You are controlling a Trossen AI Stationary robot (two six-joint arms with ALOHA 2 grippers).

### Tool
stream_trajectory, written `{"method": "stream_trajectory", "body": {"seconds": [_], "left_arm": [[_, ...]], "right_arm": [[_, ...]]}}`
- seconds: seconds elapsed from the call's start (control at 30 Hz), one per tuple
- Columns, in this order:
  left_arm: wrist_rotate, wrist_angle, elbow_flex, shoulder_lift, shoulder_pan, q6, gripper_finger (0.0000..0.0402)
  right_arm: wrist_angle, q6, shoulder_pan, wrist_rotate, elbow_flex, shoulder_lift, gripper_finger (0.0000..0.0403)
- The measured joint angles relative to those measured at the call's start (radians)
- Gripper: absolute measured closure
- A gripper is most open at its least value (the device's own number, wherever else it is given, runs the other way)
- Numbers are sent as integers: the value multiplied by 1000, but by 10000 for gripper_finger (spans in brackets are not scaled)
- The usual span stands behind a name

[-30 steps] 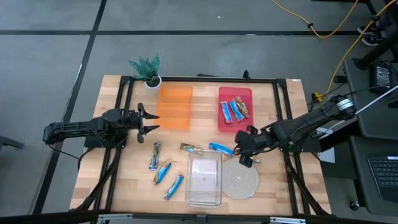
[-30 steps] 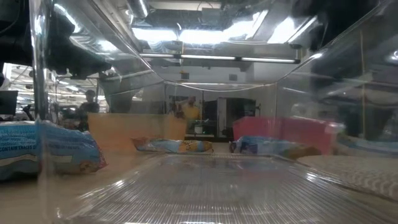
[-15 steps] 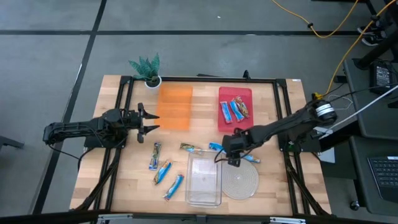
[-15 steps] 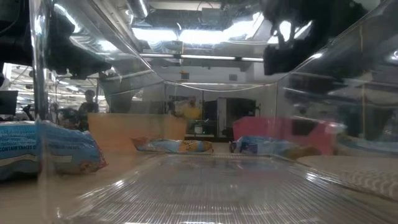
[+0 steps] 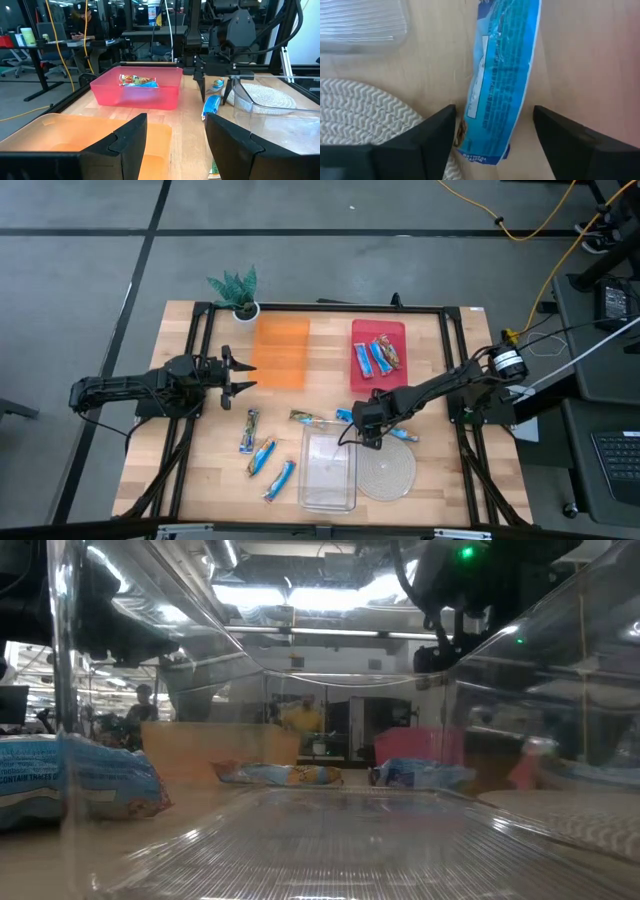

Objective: Pick and place Granola Bars by type
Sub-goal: Put the blue granola bar into the transparent bin

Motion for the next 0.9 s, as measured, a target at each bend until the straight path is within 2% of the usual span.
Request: {"method": "stream_trajectory", "body": {"seconds": [0.13,0.4,0.5,0.73,0.9], "left_arm": [[0,0,0,0,0,0,208],[0,0,0,0,0,0,208],[0,0,0,0,0,0,208],[0,0,0,0,0,0,208],[0,-1,0,0,0,0,208]], "right_arm": [[1,-1,-6,-1,0,0,187],[3,1,-17,-5,2,-3,310],[3,9,-17,-5,3,-3,339],[-27,56,-11,-12,1,-20,351],[-134,90,7,-12,20,-53,349]]}}
